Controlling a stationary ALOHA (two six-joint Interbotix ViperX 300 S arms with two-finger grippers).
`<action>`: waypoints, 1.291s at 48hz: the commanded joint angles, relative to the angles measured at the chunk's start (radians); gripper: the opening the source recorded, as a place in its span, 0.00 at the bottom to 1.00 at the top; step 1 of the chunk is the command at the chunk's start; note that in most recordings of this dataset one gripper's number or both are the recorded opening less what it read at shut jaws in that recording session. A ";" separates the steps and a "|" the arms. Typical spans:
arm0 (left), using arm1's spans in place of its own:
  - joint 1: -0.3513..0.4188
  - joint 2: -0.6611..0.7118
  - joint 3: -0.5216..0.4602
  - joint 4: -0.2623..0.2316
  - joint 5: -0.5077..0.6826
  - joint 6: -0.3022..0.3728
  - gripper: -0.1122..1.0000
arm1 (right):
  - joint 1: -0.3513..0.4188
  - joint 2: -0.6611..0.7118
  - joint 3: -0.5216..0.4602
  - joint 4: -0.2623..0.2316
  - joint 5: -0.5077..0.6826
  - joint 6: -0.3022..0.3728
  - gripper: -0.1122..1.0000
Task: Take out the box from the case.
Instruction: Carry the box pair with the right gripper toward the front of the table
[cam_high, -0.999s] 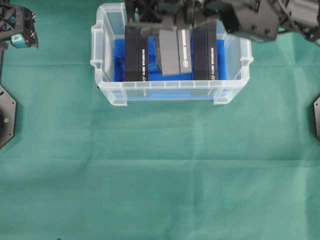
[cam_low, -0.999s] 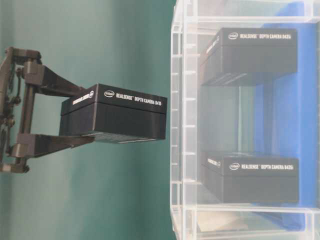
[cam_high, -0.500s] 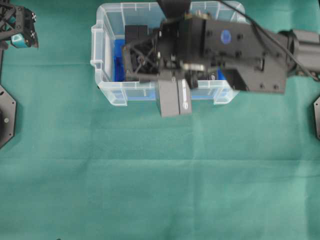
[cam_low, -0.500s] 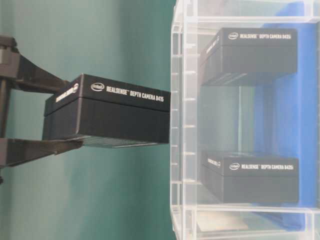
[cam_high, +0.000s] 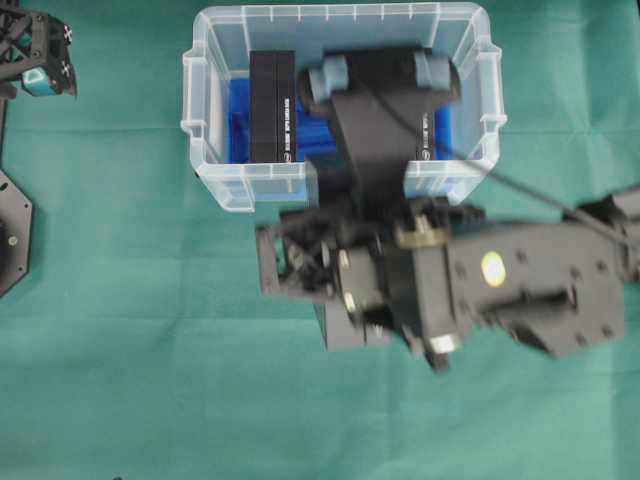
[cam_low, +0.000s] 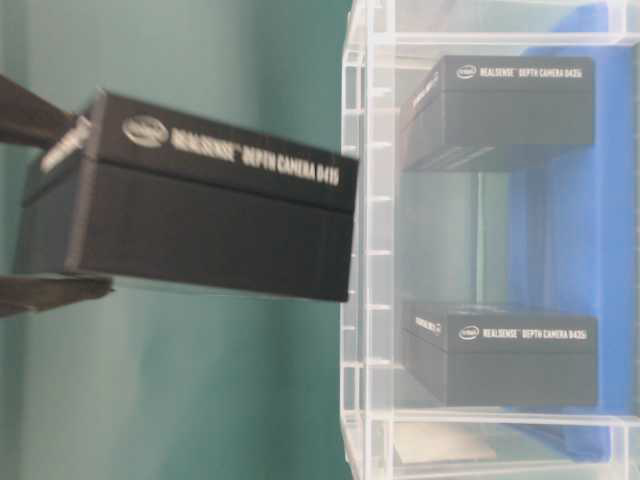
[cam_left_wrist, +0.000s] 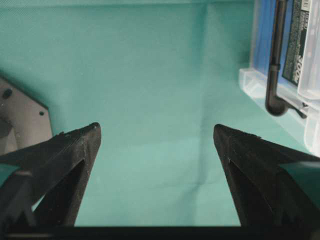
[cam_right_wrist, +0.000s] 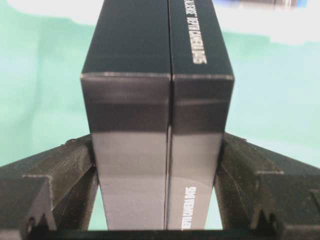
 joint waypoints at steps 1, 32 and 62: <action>0.003 -0.006 -0.012 0.003 -0.003 -0.002 0.99 | 0.031 -0.028 -0.031 -0.008 0.003 0.031 0.71; 0.003 -0.006 -0.012 0.003 -0.003 -0.003 0.99 | 0.101 -0.012 -0.031 -0.005 0.003 0.123 0.71; 0.000 -0.008 -0.011 0.003 -0.003 0.000 0.99 | 0.100 0.023 0.046 0.046 -0.003 0.132 0.71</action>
